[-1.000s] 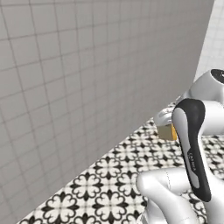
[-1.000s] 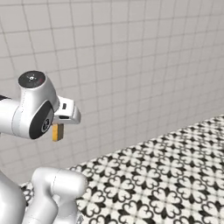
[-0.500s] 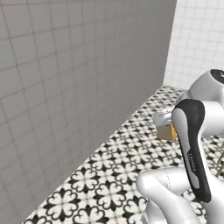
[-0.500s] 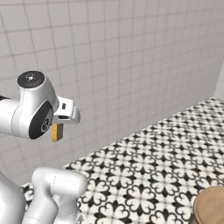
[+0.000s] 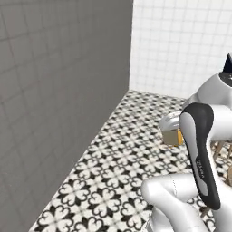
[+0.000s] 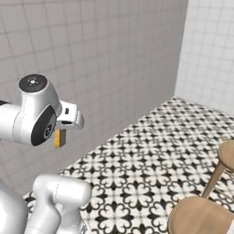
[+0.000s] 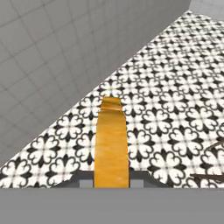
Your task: Start the toaster. Once the lever pops up, take the bread to the plate on the dining counter.
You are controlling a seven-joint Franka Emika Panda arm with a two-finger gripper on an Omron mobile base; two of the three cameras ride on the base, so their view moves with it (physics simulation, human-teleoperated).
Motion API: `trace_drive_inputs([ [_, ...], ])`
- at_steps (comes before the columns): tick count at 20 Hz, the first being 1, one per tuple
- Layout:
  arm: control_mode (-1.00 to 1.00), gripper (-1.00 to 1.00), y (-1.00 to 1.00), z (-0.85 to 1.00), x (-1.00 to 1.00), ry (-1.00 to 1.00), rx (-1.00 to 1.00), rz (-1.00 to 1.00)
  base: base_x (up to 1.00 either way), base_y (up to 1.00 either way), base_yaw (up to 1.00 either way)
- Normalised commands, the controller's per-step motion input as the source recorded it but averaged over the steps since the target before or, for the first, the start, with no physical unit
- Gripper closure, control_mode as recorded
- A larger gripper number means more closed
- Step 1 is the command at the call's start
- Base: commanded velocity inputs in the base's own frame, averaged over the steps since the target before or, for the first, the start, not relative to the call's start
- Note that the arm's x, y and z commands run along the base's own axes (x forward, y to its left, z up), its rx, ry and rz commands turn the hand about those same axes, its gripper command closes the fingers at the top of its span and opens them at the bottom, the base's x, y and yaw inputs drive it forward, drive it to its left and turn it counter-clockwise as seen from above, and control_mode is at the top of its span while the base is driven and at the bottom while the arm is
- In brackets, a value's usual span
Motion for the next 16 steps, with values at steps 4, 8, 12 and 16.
trace_drive_inputs([
  [4,1.00,1.00,0.00,0.00,0.00,0.00,0.00,0.00,0.94,0.55,-0.53],
  [8,1.00,1.00,0.00,0.00,0.00,0.00,0.00,0.00,0.98,0.59,-0.57],
  [12,1.00,1.00,0.00,0.00,0.00,0.00,0.00,0.00,0.86,0.37,-0.62],
  [16,1.00,1.00,0.00,0.00,0.00,0.00,0.00,0.00,0.70,0.23,-0.65],
])
